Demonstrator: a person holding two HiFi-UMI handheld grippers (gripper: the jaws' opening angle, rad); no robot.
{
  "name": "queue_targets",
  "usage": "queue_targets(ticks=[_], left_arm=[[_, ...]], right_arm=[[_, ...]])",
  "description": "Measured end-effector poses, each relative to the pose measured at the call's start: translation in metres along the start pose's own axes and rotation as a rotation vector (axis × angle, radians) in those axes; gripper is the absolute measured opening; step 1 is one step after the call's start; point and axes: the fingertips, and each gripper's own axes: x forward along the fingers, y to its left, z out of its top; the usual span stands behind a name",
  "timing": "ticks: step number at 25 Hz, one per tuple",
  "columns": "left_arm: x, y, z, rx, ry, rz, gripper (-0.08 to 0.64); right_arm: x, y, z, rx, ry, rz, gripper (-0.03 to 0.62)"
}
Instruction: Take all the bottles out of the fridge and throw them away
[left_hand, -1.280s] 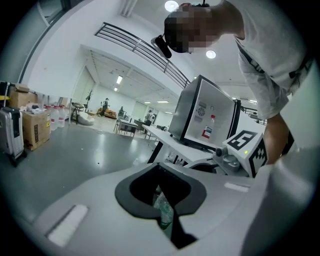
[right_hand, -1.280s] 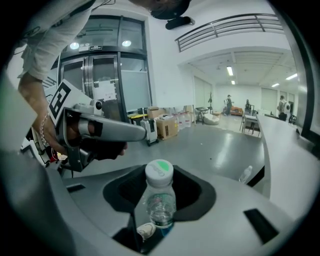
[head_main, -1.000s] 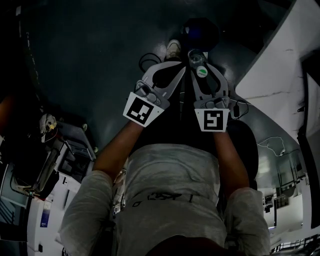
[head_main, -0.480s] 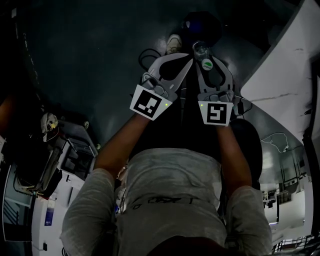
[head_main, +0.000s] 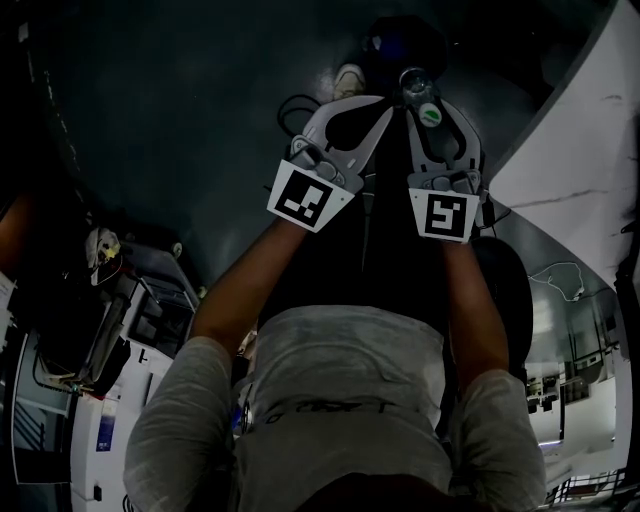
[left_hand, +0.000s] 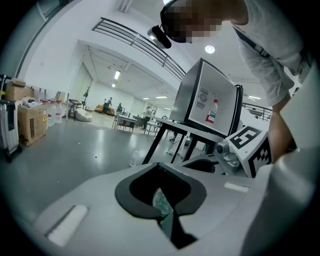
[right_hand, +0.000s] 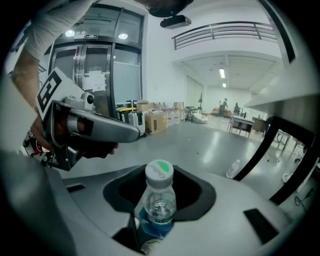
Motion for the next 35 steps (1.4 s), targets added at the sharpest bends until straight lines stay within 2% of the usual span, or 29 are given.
queue_targets(ticks=[15,24,33,35], left_arm=[[0.008,-0.012,-0.005,0.004,-0.009,-0.025,0.006],[-0.005,-0.009,0.009,-0.026,-0.016,-0.002,0.006],[-0.025,-0.014,0.062,-0.043,-0.062,0.019,0.006],[-0.03,-0.016,0.077,-0.048,-0.075,0.021,0.006]], right_arm=[[0.005,-0.011,-0.008,0.015,-0.015,-0.021,0.16],[-0.002,-0.001,0.025,0.008,-0.064,0.0,0.144],[-0.033,0.005,0.091,0.055,-0.152,0.02,0.112],[-0.041,0.003,0.104,0.099,-0.156,0.021,0.103]])
